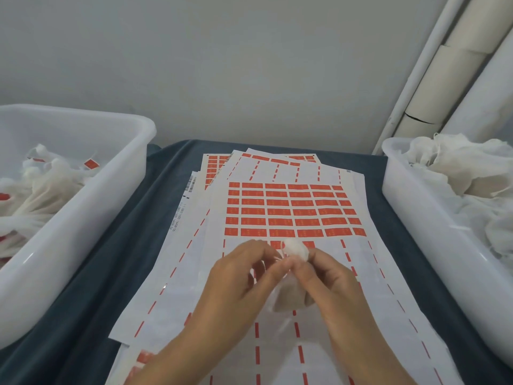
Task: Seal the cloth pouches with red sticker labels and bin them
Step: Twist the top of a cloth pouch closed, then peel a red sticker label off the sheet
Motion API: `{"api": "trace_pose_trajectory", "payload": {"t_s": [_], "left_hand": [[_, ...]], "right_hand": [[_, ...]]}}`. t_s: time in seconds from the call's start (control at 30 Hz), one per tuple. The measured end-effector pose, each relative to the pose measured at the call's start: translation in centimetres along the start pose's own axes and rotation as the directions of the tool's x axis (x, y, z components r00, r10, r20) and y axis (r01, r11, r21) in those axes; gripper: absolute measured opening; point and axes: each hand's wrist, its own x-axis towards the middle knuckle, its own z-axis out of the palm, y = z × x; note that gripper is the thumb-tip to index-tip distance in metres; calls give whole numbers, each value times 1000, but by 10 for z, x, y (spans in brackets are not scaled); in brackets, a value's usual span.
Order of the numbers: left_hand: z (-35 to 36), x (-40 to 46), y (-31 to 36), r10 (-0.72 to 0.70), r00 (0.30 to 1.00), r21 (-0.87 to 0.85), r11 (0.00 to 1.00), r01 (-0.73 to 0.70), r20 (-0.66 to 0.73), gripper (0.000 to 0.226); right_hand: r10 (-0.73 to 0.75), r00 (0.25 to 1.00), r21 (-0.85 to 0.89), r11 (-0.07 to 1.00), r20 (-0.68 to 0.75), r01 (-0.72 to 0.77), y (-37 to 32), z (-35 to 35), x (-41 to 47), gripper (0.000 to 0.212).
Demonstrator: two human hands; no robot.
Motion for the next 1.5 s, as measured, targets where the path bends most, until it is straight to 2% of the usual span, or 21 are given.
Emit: {"api": "trace_pose_trajectory", "payload": {"t_s": [0.2,0.3,0.4,0.5,0.7,0.8,0.83,0.93,1.03,1.13,1.2,1.27,1.33,1.5], "left_hand": [[-4,2,0,-5,1000,-49,999,5,9,27],[-7,4,3,-79,997,-206,975,83,26,28],[-14,6,5,-190,980,-441,876,194,53,33],[-22,10,5,-300,953,-584,767,267,41,28],[-37,15,2,-395,918,-799,543,260,30,28],[-36,16,2,-450,891,-883,392,257,60,30],[-34,16,3,-452,889,-895,367,255,68,27],[-23,14,2,-395,910,-870,396,293,127,17],[-25,14,2,-331,922,-888,335,314,200,26],[-32,14,3,-337,937,-846,470,252,92,30],[-33,15,6,-376,926,-796,550,254,36,29],[-32,15,10,-375,927,-704,657,267,2,34],[-29,13,14,-334,942,-610,750,255,-16,33],[-16,11,10,-305,951,-462,851,251,-44,31]], "right_hand": [[-29,1000,8,1000,0,29,2,0,-1,25],[-15,999,59,998,47,12,2,1,-1,26],[25,995,71,997,96,-32,2,1,-3,27],[80,984,61,994,159,-91,1,1,-4,23],[88,958,-33,996,272,-82,1,4,-5,23],[91,956,-86,994,278,-70,2,7,-4,21],[100,954,-105,992,281,-73,2,8,-3,22],[147,949,-154,982,280,-107,6,4,-2,26],[150,974,-265,959,169,-102,6,-4,4,31],[-6,994,-543,838,-112,-56,9,-28,18,31],[-57,958,-642,753,-282,-144,9,-55,30,38],[20,909,-696,637,-416,-332,9,-83,42,50],[101,867,-722,511,-487,-465,10,-102,52,63],[238,858,-607,622,-456,-495,6,-110,61,79]]}}
